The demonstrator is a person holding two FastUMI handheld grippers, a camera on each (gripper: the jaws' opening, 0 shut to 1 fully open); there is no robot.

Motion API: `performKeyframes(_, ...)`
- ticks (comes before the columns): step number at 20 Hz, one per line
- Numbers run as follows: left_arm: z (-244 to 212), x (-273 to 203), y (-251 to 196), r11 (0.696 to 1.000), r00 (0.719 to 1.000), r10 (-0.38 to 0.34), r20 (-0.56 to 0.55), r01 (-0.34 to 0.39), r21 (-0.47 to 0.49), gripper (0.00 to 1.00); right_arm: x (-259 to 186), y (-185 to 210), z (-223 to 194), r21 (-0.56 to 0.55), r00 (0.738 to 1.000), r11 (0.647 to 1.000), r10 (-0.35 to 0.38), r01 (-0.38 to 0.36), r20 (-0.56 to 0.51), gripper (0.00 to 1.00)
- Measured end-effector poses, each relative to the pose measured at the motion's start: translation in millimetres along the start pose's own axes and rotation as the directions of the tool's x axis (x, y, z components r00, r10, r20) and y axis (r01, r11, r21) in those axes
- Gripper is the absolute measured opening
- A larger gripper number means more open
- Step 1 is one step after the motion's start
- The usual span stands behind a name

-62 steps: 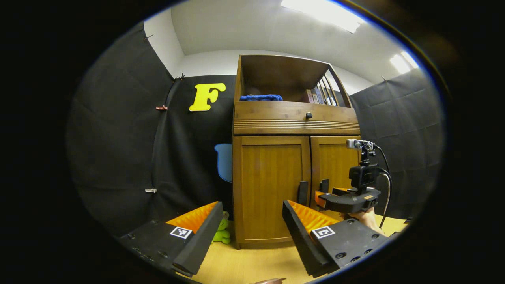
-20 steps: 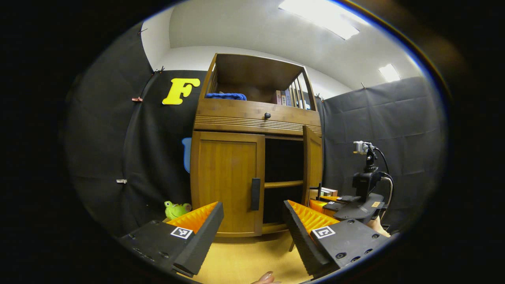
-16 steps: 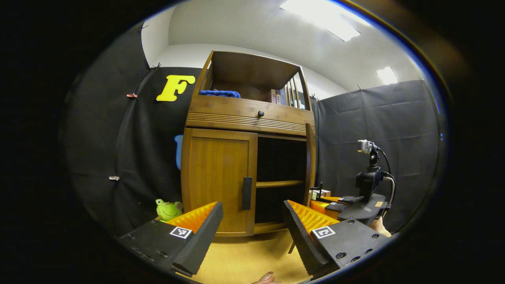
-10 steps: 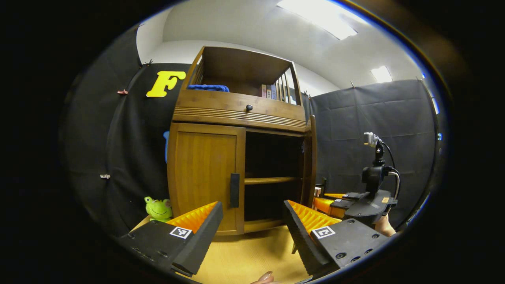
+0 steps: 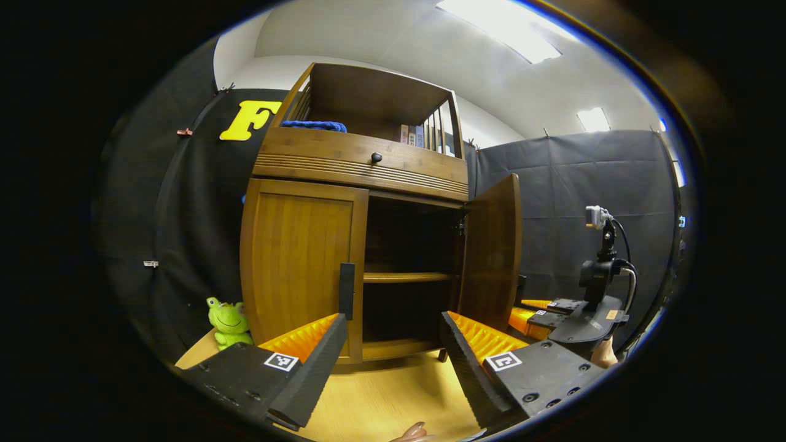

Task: Open the right door of the double-door shoe cabinet with the right hand, and open the left door with the left hand.

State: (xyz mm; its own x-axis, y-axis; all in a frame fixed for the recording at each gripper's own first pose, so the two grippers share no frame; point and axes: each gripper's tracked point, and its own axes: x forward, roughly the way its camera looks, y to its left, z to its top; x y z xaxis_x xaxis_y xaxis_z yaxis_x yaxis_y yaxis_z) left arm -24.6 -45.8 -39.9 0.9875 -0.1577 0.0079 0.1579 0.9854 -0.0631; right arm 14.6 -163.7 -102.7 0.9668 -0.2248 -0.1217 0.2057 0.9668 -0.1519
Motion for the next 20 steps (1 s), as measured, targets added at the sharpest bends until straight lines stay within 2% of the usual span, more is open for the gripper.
performKeyframes(1, 0, 2, -3, 1.000, 1.000, -0.009, 0.001, 0.009, -0.002, 0.95, -1, -7, 0, -0.004, 1.000, 1.000, -0.014, 0.014, 0.003, 0.17)
performKeyframes(2, -1, 3, -6, 1.000, 1.000, -0.015, 0.002, 0.015, -0.002, 0.95, -1, -14, -2, 0.005, 1.000, 1.000, -0.023, 0.023, -0.001, 0.19)
performKeyframes(3, -1, 6, -8, 1.000, 1.000, -0.020, 0.003, 0.020, -0.004, 0.95, -1, -18, -3, 0.023, 1.000, 0.999, -0.023, 0.023, -0.008, 0.16)
performKeyframes(4, -3, 8, -10, 1.000, 1.000, -0.025, 0.002, 0.025, -0.007, 0.95, -3, -24, -3, 0.038, 1.000, 0.999, -0.027, 0.027, -0.013, 0.07)
performKeyframes(5, -5, 11, -11, 1.000, 1.000, -0.029, -0.002, 0.029, -0.011, 0.94, -5, -30, -3, 0.048, 0.999, 0.998, -0.031, 0.032, -0.016, 0.12)
performKeyframes(10, -17, 27, -14, 0.998, 0.998, -0.051, -0.036, 0.050, -0.036, 0.95, -15, -52, -5, 0.083, 0.999, 0.996, -0.043, 0.044, -0.015, 0.11)
performKeyframes(14, -19, 35, -20, 0.996, 0.997, -0.071, -0.035, 0.069, -0.058, 0.95, -34, -81, 4, 0.015, 0.992, 0.992, -0.125, 0.125, 0.019, 0.11)
performKeyframes(15, -17, 36, -22, 0.995, 0.997, -0.077, -0.030, 0.075, -0.066, 0.95, -40, -90, 7, -0.010, 0.988, 0.988, -0.151, 0.151, 0.028, 0.15)
performKeyframes(16, -16, 35, -22, 0.994, 0.997, -0.078, -0.023, 0.076, -0.073, 0.95, -47, -98, 13, -0.027, 0.984, 0.984, -0.175, 0.176, 0.040, 0.15)
performKeyframes(17, -13, 34, -21, 0.994, 0.997, -0.075, -0.012, 0.073, -0.079, 0.96, -53, -99, 20, -0.022, 0.985, 0.986, -0.166, 0.168, 0.054, 0.11)
performKeyframes(19, -10, 32, -18, 0.994, 0.998, -0.069, 0.004, 0.069, -0.079, 0.95, -66, -92, 33, 0.030, 0.988, 0.990, -0.141, 0.139, 0.069, 0.10)
performKeyframes(20, -11, 32, -16, 0.995, 0.998, -0.067, 0.005, 0.068, -0.071, 0.95, -69, -93, 39, 0.048, 0.988, 0.991, -0.132, 0.129, 0.077, 0.14)
